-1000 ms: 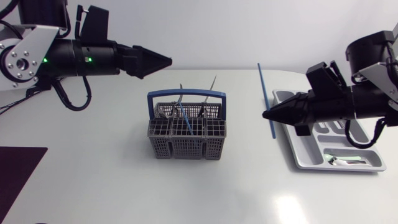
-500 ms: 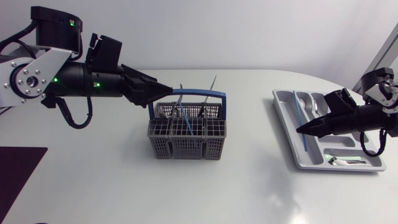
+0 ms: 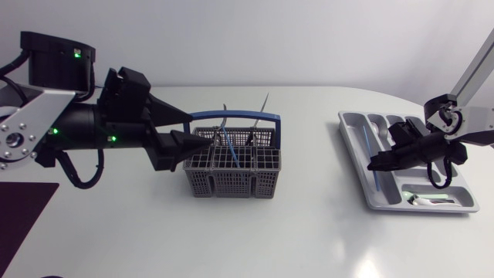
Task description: Sort the cutlery from the basket into the organizer compartments.
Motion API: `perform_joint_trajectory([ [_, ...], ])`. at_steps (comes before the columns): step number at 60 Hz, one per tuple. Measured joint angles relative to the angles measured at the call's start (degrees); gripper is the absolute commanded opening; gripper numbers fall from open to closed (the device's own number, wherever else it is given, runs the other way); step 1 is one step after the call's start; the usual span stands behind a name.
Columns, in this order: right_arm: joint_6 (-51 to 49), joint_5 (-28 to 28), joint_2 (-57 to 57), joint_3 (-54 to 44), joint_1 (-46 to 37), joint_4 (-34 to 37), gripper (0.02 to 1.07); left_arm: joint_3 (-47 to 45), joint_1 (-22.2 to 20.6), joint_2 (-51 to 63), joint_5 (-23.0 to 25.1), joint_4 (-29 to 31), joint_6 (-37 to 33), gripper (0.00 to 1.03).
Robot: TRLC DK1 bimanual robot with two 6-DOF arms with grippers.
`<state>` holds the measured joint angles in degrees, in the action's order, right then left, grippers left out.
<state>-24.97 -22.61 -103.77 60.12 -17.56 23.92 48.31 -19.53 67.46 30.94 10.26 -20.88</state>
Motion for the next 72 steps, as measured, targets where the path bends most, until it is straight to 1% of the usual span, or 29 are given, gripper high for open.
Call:
perform_joint_trajectory([
  [3,0.3,0.3,-0.7,0.1,0.3,-0.1,0.25,-0.8,-0.4,-0.3,-0.2,0.0,-1.1,0.95],
  [8,0.6,1.1,-1.3,0.2,0.8,-0.2,0.41,-2.0,-0.5,-0.5,-0.5,0.2,-3.1,0.95],
  [12,0.6,1.5,-1.4,0.2,1.0,-0.2,0.49,-2.6,-0.5,-0.5,-0.9,0.4,-4.7,0.95],
  [16,0.8,1.6,-1.4,0.2,1.1,-0.2,0.53,-2.9,-0.5,-0.5,-1.0,0.8,-6.1,0.95],
  [23,0.8,2.8,1.0,-0.9,1.9,-1.5,0.55,-3.5,-0.5,-0.5,-1.1,2.1,-9.1,0.97],
  [31,0.8,3.0,10.4,-5.3,5.9,-4.3,0.55,-4.1,-0.5,-0.5,-1.1,2.6,-11.3,0.97],
  [39,0.8,3.0,21.5,-9.5,12.9,-6.0,0.55,-4.9,-0.5,-0.5,-1.0,2.8,-12.9,0.97],
  [42,0.8,3.0,25.2,-10.7,16.0,-6.3,0.59,-5.2,-0.3,-0.3,-1.0,2.8,-13.7,0.97],
  [48,1.0,3.0,30.9,-12.2,23.2,-6.6,0.61,-5.4,0.3,0.2,-1.0,2.8,-14.4,0.98],
  [49,1.0,3.0,31.3,-12.2,24.0,-6.7,0.62,-5.4,0.3,0.3,-1.0,2.8,-14.7,0.98],
  [59,2.1,3.1,33.3,-12.2,33.7,-8.5,0.62,-5.6,0.9,1.4,-1.0,2.8,-15.9,0.98],
  [72,3.3,5.3,30.6,-12.0,44.3,-12.3,0.62,-6.1,1.2,2.5,-0.8,1.8,-17.2,0.98],
])
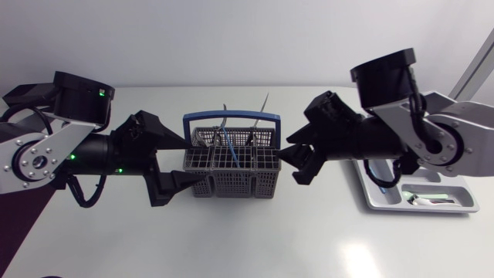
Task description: Sort the cutlery from the basket into the organizer compartments.
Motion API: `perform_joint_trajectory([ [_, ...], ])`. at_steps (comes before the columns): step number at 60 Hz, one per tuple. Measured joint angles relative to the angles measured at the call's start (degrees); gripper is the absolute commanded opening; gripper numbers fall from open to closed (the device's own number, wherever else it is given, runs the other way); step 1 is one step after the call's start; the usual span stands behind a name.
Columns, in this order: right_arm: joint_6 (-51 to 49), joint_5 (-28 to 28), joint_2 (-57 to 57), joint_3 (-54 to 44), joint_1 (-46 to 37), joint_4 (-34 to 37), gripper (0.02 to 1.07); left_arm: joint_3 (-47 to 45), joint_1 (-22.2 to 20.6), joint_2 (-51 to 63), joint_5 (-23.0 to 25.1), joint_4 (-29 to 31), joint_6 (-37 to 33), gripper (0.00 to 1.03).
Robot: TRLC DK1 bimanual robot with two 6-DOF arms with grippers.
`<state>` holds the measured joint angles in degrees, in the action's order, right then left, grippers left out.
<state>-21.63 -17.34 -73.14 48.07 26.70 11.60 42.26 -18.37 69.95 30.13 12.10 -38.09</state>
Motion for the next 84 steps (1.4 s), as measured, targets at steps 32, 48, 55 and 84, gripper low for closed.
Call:
perform_joint_trajectory([
  [32,1.1,8.2,-17.1,8.5,11.1,-9.3,0.62,-3.6,2.8,0.6,1.2,-4.5,-1.6,0.98],
  [48,2.4,10.4,-20.1,9.1,12.8,-13.2,0.62,-4.4,2.7,0.6,2.4,-6.4,-1.6,0.98],
  [55,2.6,11.5,-20.9,9.9,13.8,-14.0,0.61,-4.5,2.7,1.0,2.6,-6.9,-1.6,0.98],
  [84,4.8,14.8,-24.3,11.9,14.7,-16.7,0.14,-4.9,2.7,2.0,2.8,-8.2,-1.4,0.98],
])
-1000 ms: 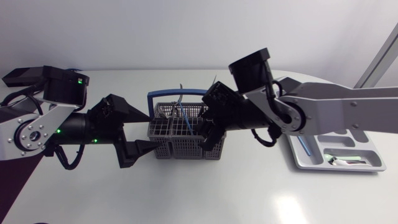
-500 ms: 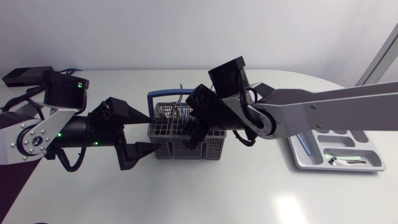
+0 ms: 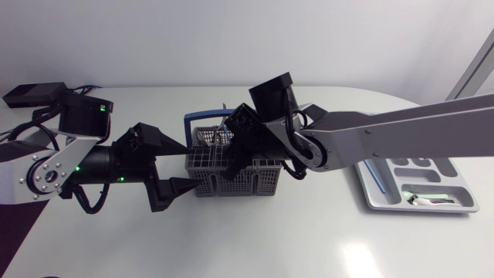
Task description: Sort the cutlery from the basket into the organizer compartments.
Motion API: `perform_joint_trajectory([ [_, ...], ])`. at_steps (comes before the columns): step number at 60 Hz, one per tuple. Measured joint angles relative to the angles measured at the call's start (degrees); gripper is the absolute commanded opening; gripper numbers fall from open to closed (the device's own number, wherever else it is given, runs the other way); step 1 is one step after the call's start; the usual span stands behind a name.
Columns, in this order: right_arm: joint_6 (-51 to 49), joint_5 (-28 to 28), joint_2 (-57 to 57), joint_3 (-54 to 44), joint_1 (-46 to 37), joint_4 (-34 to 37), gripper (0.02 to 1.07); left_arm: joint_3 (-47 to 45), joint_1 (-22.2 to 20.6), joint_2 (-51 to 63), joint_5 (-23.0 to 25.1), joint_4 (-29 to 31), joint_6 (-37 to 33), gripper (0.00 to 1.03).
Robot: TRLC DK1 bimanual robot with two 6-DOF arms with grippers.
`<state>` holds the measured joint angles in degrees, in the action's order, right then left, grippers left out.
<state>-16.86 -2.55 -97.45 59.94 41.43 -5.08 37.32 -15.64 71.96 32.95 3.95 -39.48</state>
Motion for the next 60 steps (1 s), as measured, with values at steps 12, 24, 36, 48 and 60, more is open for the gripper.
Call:
perform_joint_trajectory([
  [12,0.8,1.9,-0.1,-0.1,0.5,-2.3,0.08,0.0,0.0,0.0,0.0,0.0,0.0,0.98],
  [24,2.7,2.8,2.4,-2.7,1.6,-3.8,0.08,0.0,0.0,0.0,0.0,0.0,0.5,0.98],
  [36,2.3,3.1,6.9,-7.9,1.8,-7.6,0.08,-0.2,-0.6,0.0,0.0,-0.9,0.9,0.98],
  [48,1.9,3.0,11.3,-9.9,2.7,-10.5,0.08,-0.4,-2.0,0.5,0.2,-1.5,1.5,0.98],
  [60,1.8,2.6,15.0,-10.5,3.1,-10.6,0.08,-0.6,-2.3,0.9,0.2,-1.5,1.6,0.98],
])
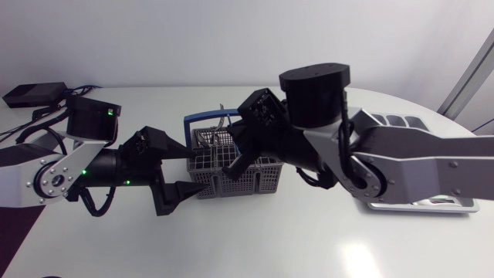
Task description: Sort the cutlery from the basket into the organizer compartments.
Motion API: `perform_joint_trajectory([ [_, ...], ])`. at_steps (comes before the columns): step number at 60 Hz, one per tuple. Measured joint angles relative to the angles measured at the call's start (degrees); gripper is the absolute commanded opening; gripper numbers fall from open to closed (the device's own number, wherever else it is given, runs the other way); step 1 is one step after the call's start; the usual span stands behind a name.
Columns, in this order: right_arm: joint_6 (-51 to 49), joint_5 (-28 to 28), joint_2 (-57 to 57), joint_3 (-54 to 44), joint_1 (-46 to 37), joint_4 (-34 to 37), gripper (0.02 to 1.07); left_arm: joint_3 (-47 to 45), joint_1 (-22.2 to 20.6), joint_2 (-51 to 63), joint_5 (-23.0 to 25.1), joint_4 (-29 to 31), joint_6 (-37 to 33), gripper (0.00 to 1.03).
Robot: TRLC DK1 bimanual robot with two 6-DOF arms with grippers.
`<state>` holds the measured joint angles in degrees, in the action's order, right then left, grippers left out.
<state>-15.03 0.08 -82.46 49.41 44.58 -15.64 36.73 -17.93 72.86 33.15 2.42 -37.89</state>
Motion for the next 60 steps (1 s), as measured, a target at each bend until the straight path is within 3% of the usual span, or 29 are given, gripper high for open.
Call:
perform_joint_trajectory([
  [22,-0.4,-3.3,11.3,0.0,-1.3,2.8,0.08,0.0,-1.0,0.7,0.0,-0.2,0.4,0.98],
  [28,-0.4,-3.5,13.2,0.8,-3.4,7.6,0.08,0.0,-1.0,0.7,0.0,-0.2,0.4,0.98],
  [38,-0.4,-4.1,13.6,5.7,-11.2,21.7,0.07,0.0,-1.0,0.7,0.0,-0.2,0.4,0.98],
  [60,-0.4,-7.3,16.0,10.5,-29.8,40.0,0.07,0.0,-1.0,0.5,0.0,1.2,0.4,0.98],
])
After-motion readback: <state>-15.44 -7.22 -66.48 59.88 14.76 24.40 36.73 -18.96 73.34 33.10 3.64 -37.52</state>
